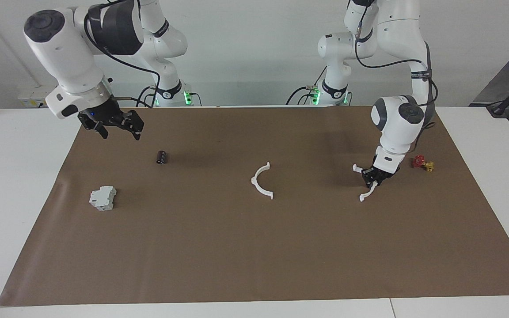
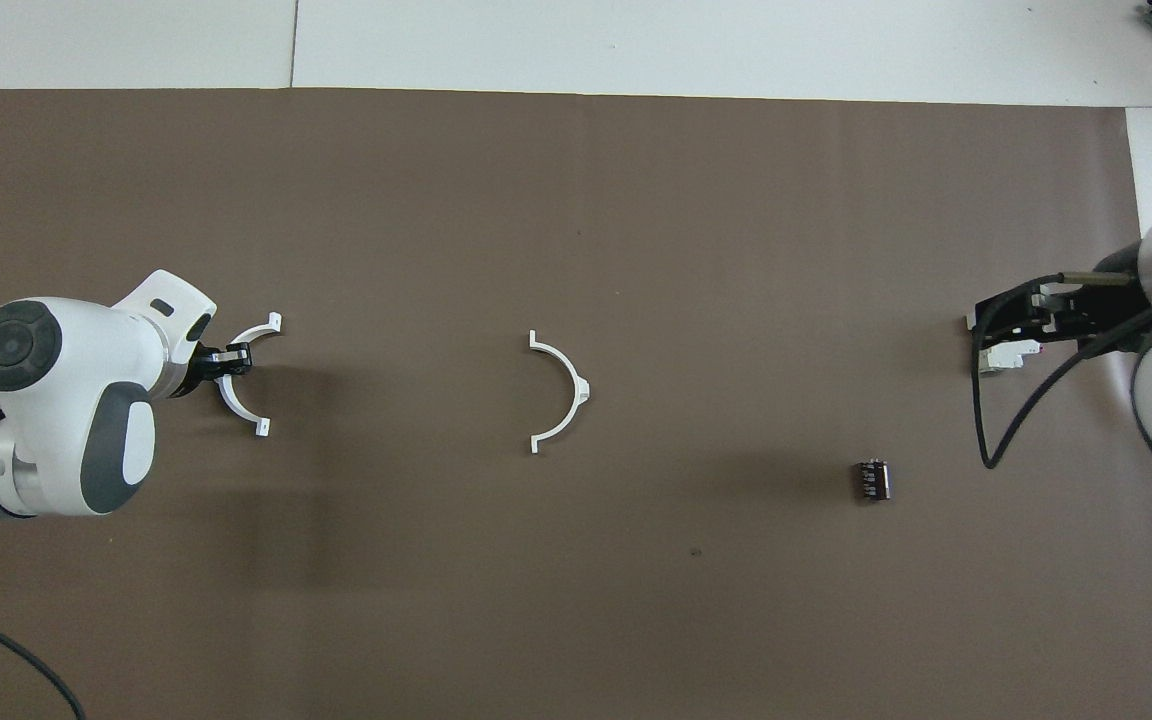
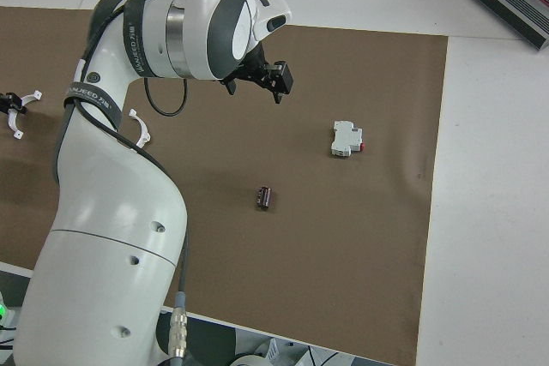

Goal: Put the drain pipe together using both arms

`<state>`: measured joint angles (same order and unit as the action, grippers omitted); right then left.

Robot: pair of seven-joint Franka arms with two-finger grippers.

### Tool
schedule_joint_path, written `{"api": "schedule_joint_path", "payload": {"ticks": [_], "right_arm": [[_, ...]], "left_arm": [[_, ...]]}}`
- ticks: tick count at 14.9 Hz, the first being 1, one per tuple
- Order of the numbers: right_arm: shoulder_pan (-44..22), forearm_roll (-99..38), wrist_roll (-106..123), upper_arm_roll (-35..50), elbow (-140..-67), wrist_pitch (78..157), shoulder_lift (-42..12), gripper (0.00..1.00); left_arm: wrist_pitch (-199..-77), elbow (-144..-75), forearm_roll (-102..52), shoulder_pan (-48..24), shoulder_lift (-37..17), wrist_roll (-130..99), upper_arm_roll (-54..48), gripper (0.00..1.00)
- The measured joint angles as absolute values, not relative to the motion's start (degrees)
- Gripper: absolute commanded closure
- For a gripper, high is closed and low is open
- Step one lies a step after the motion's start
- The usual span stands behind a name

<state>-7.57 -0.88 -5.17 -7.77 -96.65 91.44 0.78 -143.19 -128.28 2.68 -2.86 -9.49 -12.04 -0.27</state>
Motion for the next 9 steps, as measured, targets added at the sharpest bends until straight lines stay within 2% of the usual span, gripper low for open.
{"api": "schedule_joint_path", "payload": {"ticks": [4,6,9], "right_arm": [[-7.02,0.98,-4.31,-8.04,-95.23,86.59,3.85,0.00],[-7.03,1.72,-4.27,-8.03,-94.57,86.29,3.79,0.00],[-7.07,1.76,-4.27,-8.00,-94.49,86.29,3.50,0.00]], "left_arm": [[-133.96,-122.54,2.65,-6.78,-8.42,-16.71,-0.73,1.00],[-130.35,-119.14,2.65,-10.73,-7.98,-22.70,-0.98,1.00],[-129.71,-117.69,2.64,-18.27,-7.99,-32.95,-1.30,1.00]]}}
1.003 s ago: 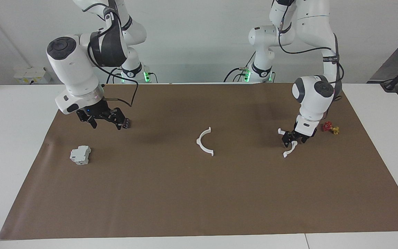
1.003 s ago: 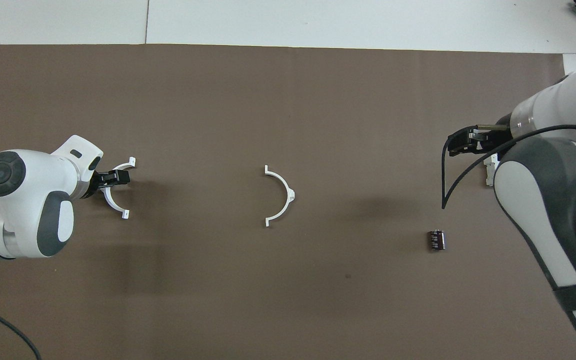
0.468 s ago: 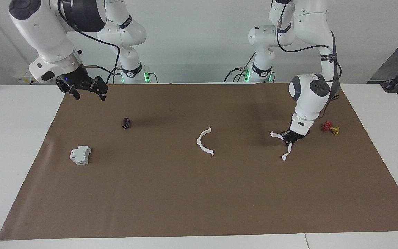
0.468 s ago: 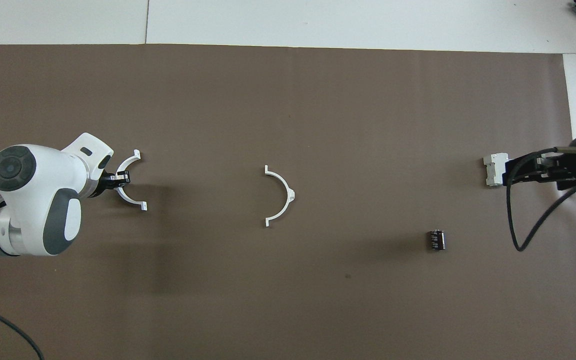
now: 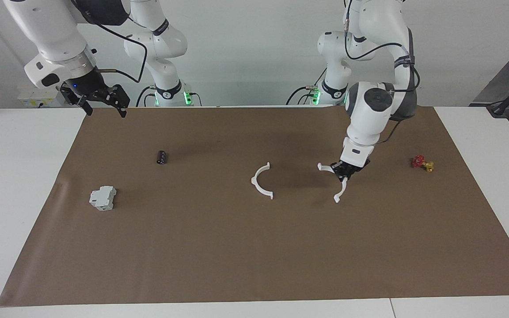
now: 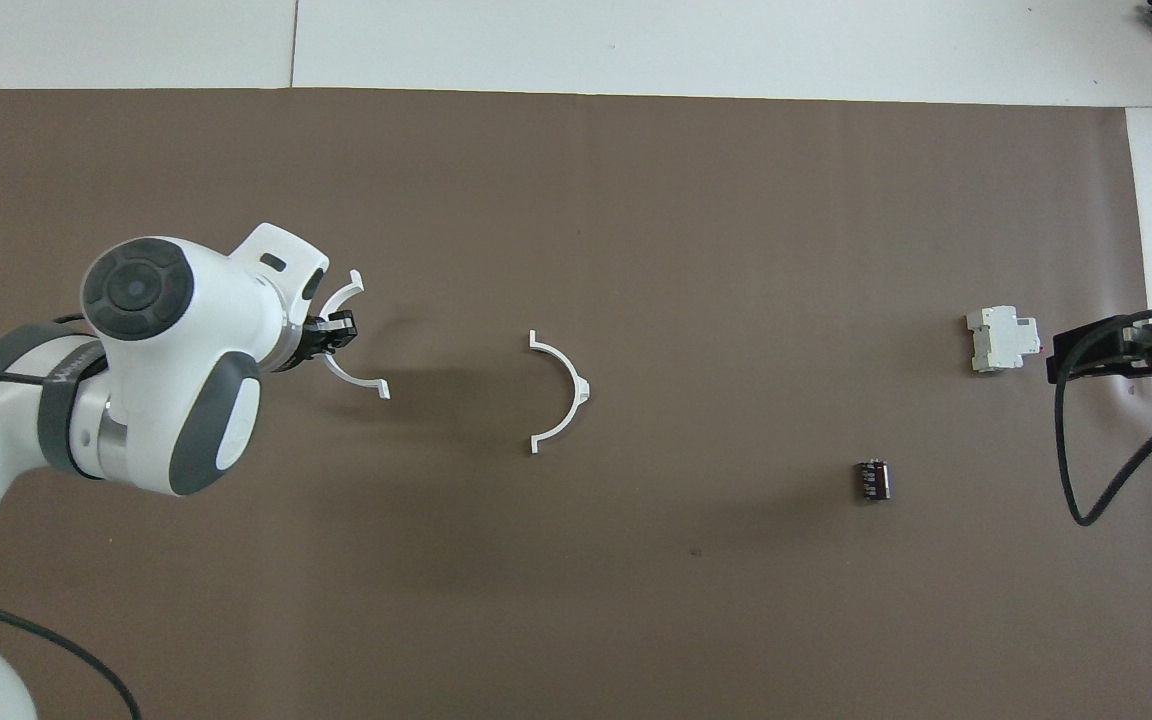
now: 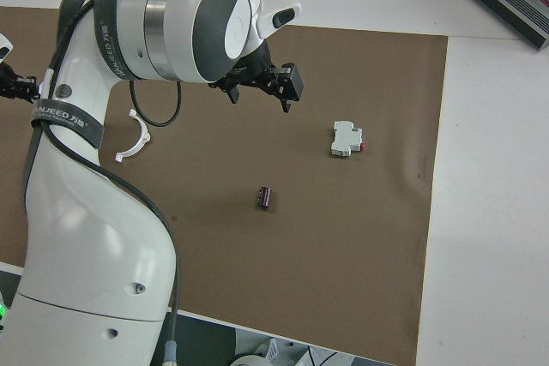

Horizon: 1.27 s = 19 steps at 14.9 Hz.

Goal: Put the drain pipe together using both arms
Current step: 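Carry the half-ring with the left gripper toward the centered half-ring, then press the held half-ring against the centered half-ring to close the ring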

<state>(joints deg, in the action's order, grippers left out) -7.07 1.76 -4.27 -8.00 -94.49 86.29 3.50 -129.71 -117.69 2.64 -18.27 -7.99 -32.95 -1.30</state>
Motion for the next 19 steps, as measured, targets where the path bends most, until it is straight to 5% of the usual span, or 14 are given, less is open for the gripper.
{"api": "schedule_joint_path", "payload": {"ticks": [8,19], "right_arm": [[-7.32,1.91,-4.23,-7.31,-93.51,84.27,3.13,0.00],[-7.33,2.08,-4.23,-7.27,-91.39,83.25,2.50,0.00]], "left_arm": [[-135.52,-118.65,0.62,-30.58,-10.65,-41.16,-1.47,1.00],[-135.01,-117.89,0.60,-31.26,-14.60,-38.19,-1.18,1.00]]}}
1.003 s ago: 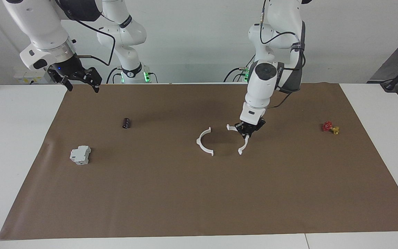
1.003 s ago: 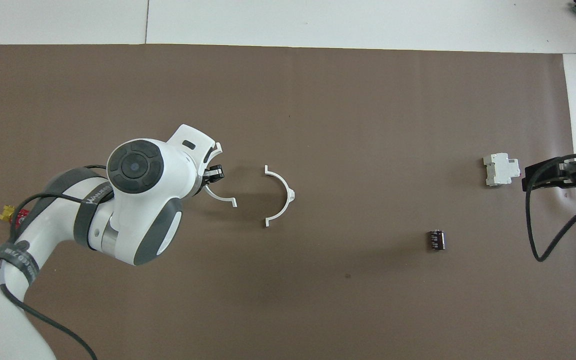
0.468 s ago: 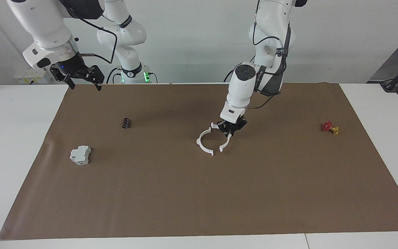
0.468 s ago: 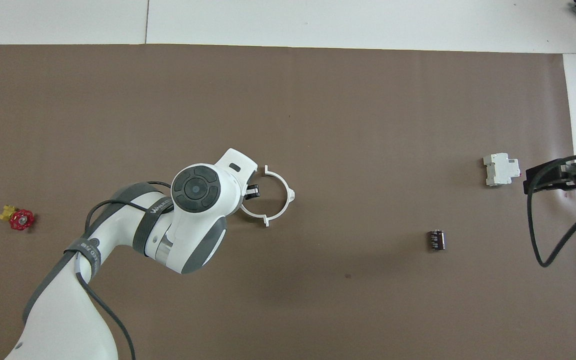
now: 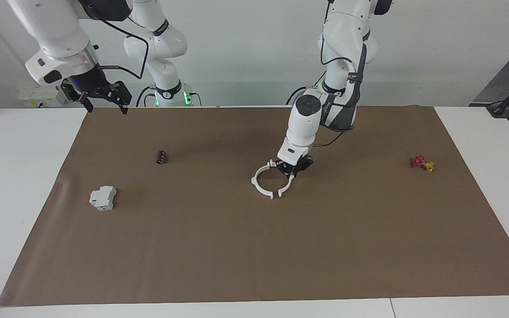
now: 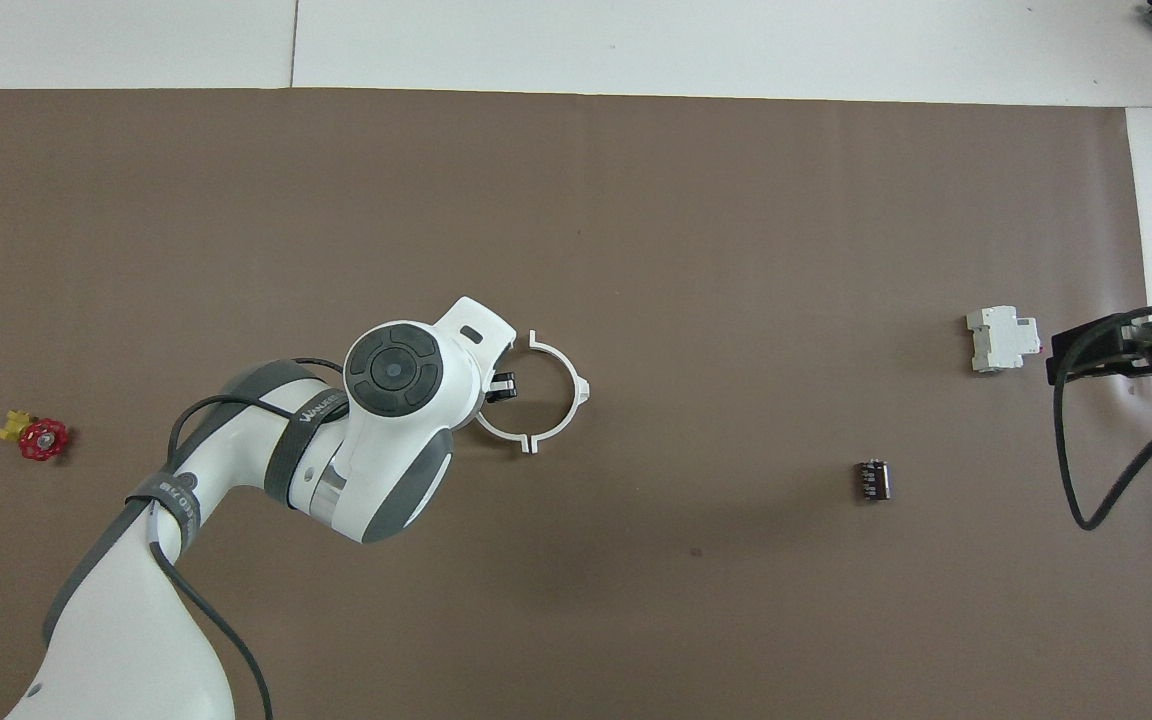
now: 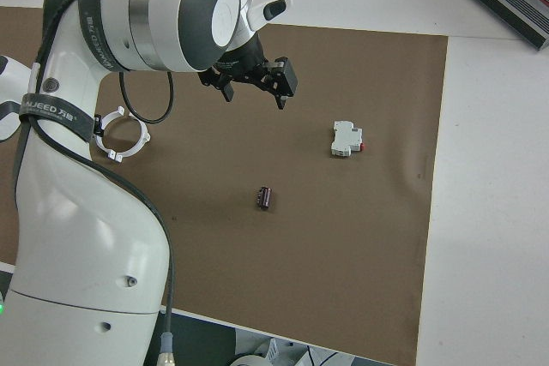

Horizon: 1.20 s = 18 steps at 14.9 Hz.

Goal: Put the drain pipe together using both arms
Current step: 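Press the held half-ring against the centered half-ring to close the ring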

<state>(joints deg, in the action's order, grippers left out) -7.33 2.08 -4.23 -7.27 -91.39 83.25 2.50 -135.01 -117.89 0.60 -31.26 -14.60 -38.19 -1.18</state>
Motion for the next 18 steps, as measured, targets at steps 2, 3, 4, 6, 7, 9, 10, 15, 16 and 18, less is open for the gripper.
{"api": "schedule_joint_path", "payload": {"ticks": [2,3,4,6,7,9,10,15,16,18], "right_arm": [[-7.23,1.98,-4.23,-7.30,-91.40,83.25,2.50,0.00],[-7.17,1.97,-4.23,-7.34,-91.40,83.25,2.50,0.00],[-7.17,1.97,-4.23,-7.39,-91.40,83.25,2.50,0.00],[-7.17,1.96,-4.23,-7.40,-91.40,83.25,2.50,0.00],[-7.17,1.96,-4.23,-7.40,-91.40,83.25,2.50,0.00],[-7.17,1.96,-4.23,-7.40,-91.40,83.25,2.50,0.00],[-7.17,1.95,-4.23,-7.40,-91.40,83.25,2.50,0.00],[-7.17,1.94,-4.23,-7.40,-91.40,83.25,2.50,0.00],[-7.17,1.94,-4.23,-7.40,-91.40,83.25,2.50,0.00],[-7.17,1.94,-4.23,-7.40,-91.39,83.27,2.50,0.00]], "left_arm": [[-132.90,-116.38,0.60,-31.26,-14.59,-37.73,-1.16,1.00],[-132.64,-116.15,0.60,-31.26,-14.59,-37.40,-1.17,1.00],[-132.55,-116.16,0.60,-31.26,-14.61,-36.88,-1.17,1.00],[-132.40,-116.37,0.60,-31.24,-14.62,-34.47,-1.04,1.00],[-132.35,-116.56,0.60,-31.19,-14.64,-33.04,-0.86,1.00],[-132.35,-116.74,0.60,-31.10,-14.66,-31.54,-0.51,1.00],[-132.47,-116.77,0.60,-31.09,-14.65,-31.37,-0.46,1.00],[-136.99,-118.97,0.60,-31.10,-14.79,-31.83,-0.48,1.00],[-137.40,-119.28,0.60,-31.11,-14.86,-31.85,-0.49,1.00],[-137.62,-119.47,0.60,-31.21,-14.90,-32.45,-0.63,1.00]]}}
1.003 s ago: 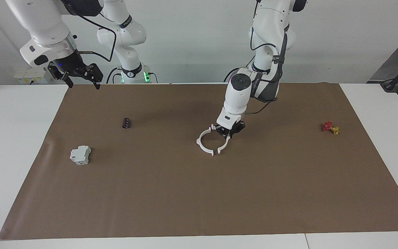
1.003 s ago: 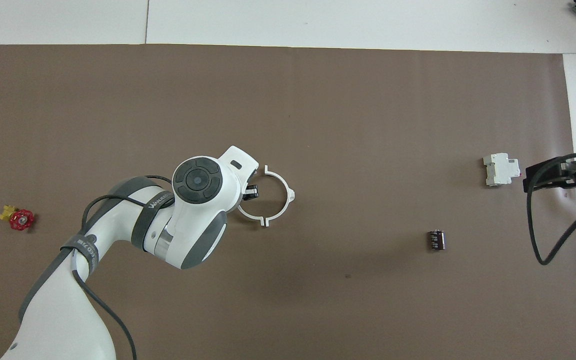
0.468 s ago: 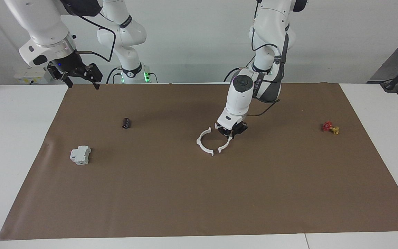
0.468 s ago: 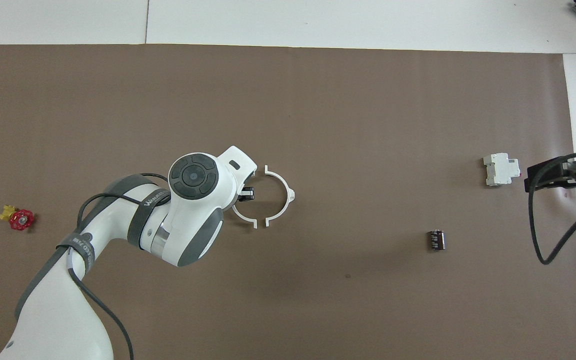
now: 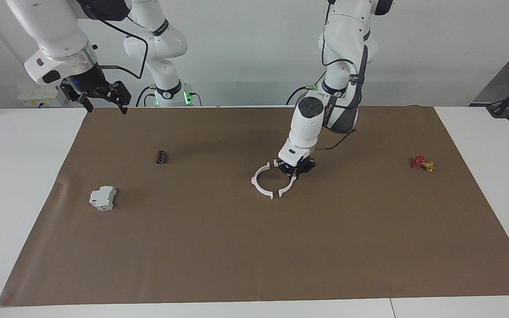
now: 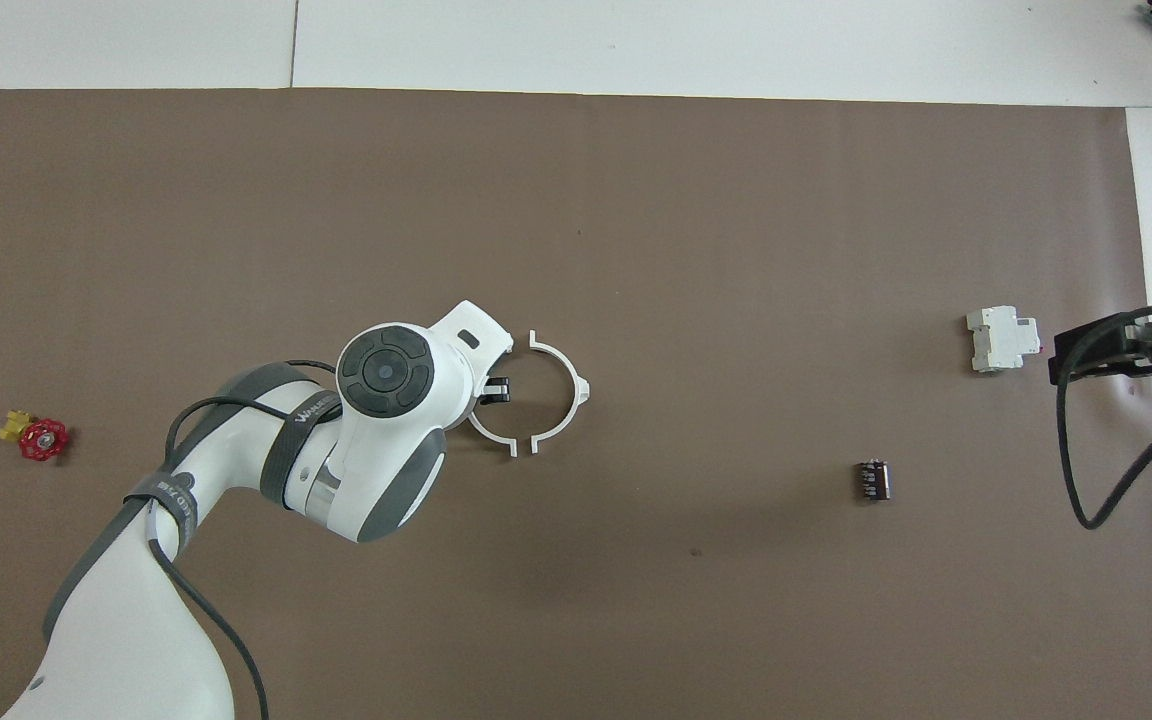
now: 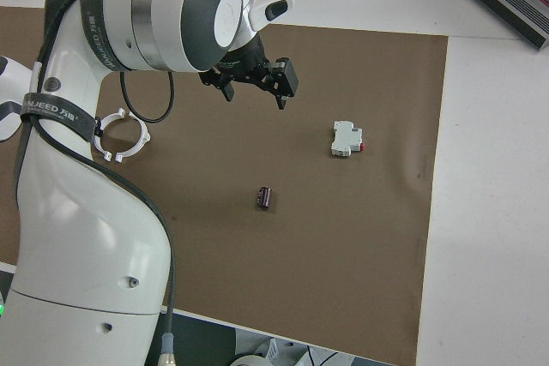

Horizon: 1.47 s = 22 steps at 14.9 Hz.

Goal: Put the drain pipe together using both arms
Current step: 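Press the held half-ring against the centered half-ring to close the ring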

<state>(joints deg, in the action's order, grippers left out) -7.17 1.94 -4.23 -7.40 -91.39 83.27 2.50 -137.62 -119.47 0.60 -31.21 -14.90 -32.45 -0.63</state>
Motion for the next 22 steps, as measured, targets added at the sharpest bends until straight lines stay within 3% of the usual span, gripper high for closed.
{"api": "schedule_joint_path", "payload": {"ticks": [6,22], "right_arm": [[-7.16,1.93,-4.23,-7.45,-91.45,88.01,2.35,0.00],[-7.16,1.93,-4.23,-7.45,-91.49,88.03,2.32,0.00]], "left_arm": [[-139.09,-119.57,0.60,-32.07,-15.19,-35.12,-1.06,1.00],[-141.77,-119.67,0.60,-32.96,-16.29,-36.29,-1.07,1.00]]}}
